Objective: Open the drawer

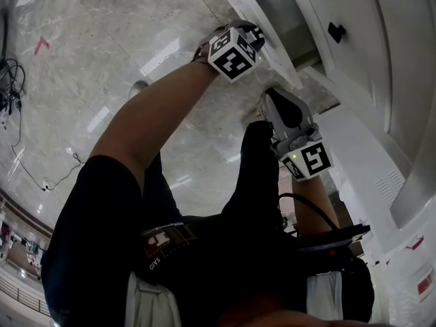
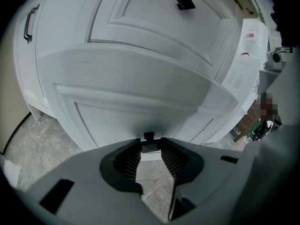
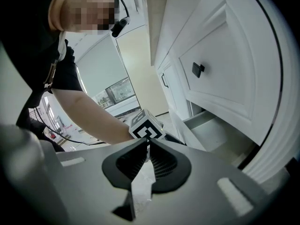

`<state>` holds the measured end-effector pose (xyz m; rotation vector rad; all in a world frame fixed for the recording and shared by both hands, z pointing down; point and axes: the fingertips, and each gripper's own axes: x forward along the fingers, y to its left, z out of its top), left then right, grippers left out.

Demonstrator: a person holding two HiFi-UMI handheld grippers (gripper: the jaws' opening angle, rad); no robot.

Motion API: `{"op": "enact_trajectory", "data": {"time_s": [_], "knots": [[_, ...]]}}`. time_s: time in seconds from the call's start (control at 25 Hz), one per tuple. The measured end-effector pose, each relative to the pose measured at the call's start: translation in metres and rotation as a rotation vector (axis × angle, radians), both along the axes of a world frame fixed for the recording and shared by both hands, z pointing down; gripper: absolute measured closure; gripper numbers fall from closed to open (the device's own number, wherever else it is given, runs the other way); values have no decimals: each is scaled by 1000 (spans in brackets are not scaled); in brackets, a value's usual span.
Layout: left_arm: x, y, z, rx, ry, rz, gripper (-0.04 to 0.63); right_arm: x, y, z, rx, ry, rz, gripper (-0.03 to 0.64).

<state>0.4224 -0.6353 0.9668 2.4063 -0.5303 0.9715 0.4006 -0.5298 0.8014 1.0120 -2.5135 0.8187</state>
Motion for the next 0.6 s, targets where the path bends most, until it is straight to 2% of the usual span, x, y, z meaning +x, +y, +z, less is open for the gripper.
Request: {"op": "enact_trajectory", "data": {"time_s": [0.6], "knots": [[-26,19,0,-6,-20,2,459,-9,4,-10,19,-27,14,626]]}}
